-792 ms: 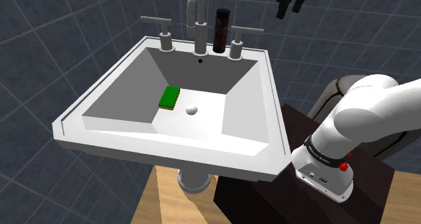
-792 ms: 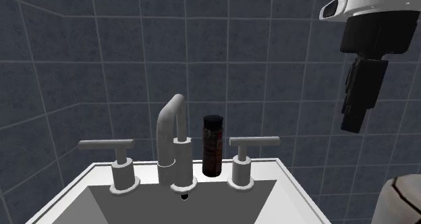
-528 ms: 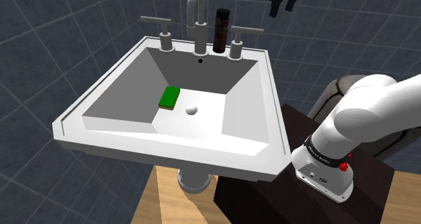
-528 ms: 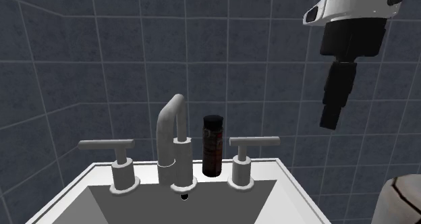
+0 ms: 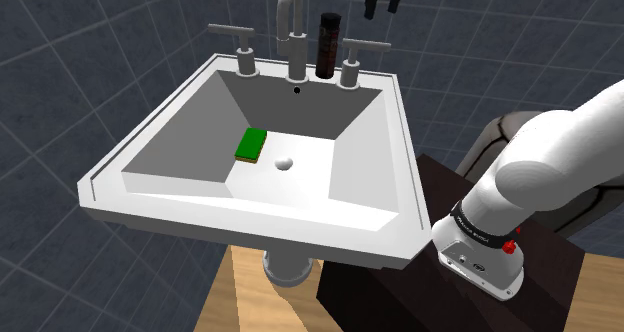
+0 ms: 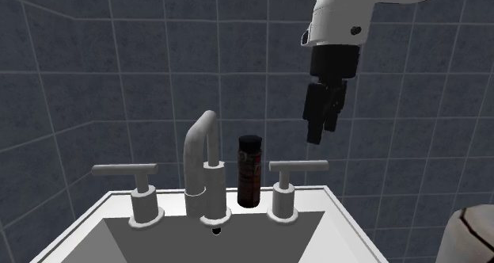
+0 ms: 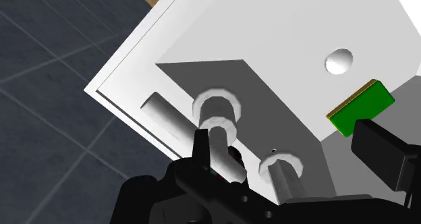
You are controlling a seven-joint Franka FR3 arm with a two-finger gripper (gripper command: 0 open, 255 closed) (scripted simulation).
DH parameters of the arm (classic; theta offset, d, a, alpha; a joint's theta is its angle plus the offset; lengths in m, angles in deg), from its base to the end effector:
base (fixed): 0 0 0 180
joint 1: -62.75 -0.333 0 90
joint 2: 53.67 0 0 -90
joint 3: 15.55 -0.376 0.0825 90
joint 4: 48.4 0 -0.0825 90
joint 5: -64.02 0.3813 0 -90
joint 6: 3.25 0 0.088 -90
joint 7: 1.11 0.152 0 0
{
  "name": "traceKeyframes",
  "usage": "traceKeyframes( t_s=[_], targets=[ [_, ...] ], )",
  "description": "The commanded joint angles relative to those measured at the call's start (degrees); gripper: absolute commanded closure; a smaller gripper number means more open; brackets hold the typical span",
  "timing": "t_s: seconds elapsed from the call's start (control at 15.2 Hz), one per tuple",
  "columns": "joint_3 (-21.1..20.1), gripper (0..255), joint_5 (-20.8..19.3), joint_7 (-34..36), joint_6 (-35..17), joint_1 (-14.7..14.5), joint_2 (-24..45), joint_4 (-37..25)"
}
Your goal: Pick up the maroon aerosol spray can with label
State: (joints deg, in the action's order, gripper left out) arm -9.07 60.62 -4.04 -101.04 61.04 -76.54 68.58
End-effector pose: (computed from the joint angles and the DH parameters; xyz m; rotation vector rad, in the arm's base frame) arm 0.4117 -0.0515 0.6191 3.1210 -0.0288 0.0952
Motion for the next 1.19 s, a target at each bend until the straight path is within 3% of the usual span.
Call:
traceKeyframes(
  t_s=[0.0, 0.79, 1.12],
  targets=[
    [0.64, 0, 0.55, -0.58, -1.15, -0.05, 4.54, -3.35],
    [2.97, 0, 6.17, -4.0, -0.04, 1.15, 33.03, -32.25],
    [2.89, 0, 6.1, -4.04, -4.08, 1.06, 32.53, -27.72]
  ],
)
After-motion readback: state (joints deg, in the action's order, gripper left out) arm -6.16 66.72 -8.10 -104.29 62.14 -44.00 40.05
